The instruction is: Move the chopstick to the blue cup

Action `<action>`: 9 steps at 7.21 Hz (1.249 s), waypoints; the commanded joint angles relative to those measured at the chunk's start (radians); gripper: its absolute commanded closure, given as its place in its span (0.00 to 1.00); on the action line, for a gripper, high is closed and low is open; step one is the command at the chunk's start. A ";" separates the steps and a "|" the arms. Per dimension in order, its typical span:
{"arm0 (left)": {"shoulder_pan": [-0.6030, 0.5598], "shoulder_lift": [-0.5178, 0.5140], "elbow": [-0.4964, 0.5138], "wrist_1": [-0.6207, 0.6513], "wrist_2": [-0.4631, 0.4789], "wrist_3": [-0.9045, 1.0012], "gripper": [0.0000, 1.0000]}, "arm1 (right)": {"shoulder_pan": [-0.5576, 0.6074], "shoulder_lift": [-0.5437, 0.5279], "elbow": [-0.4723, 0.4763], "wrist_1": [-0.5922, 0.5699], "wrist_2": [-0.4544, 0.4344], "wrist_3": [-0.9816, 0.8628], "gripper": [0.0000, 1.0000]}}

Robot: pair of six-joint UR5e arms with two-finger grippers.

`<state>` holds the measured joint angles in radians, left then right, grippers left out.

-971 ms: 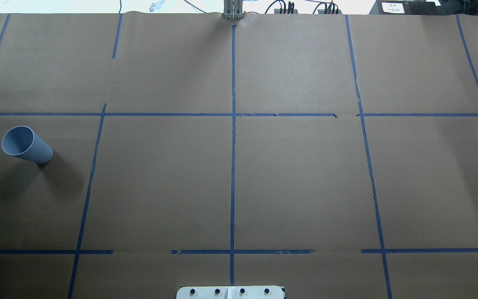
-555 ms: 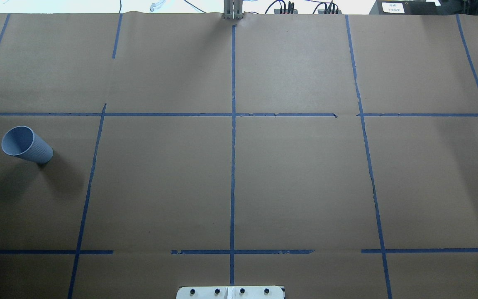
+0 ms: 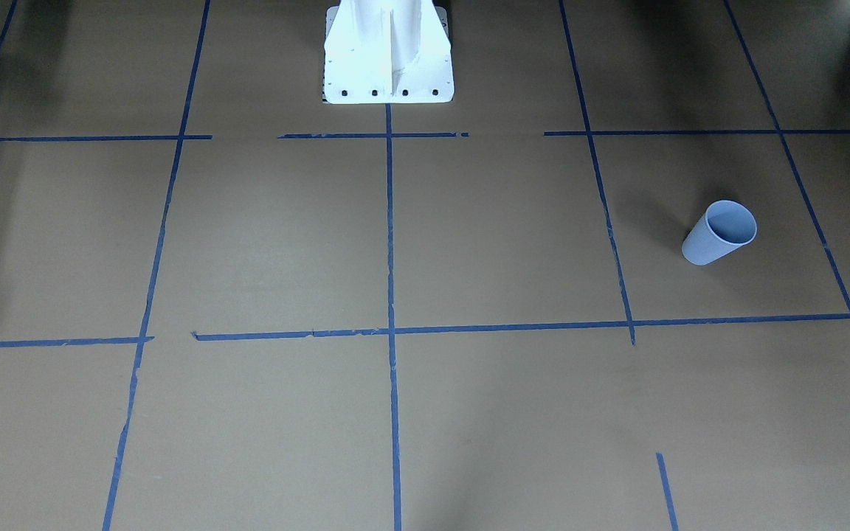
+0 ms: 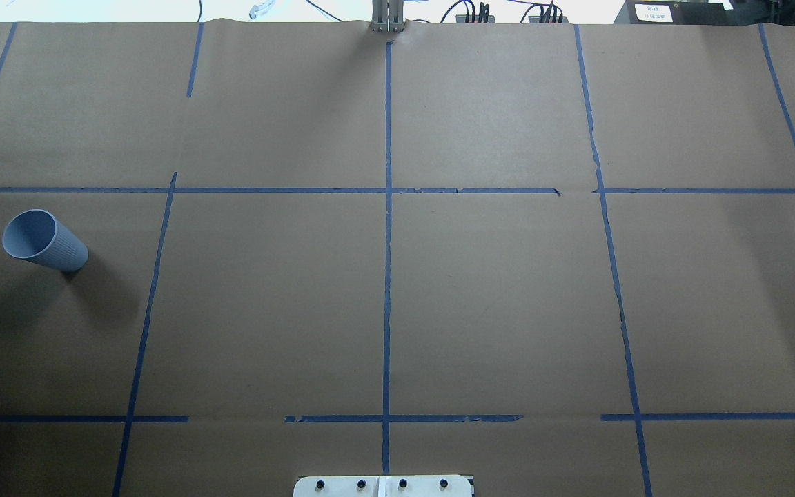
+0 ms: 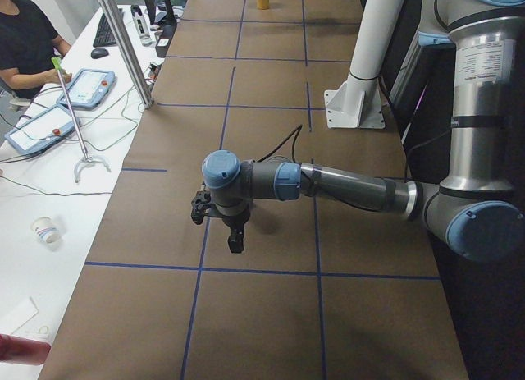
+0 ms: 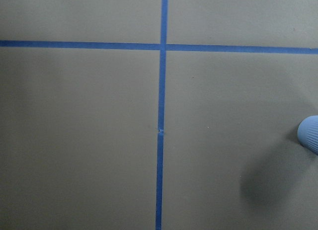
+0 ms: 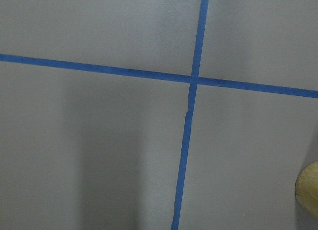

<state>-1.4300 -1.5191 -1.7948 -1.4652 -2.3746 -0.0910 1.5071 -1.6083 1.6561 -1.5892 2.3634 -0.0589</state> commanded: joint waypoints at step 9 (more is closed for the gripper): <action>0.367 -0.128 0.210 -0.492 0.009 -0.552 0.72 | -0.036 -0.041 -0.015 0.121 0.022 0.002 0.00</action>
<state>-1.0793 -1.6190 -1.6172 -1.9548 -2.3644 -0.6377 1.4804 -1.6482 1.6442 -1.4696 2.3844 -0.0581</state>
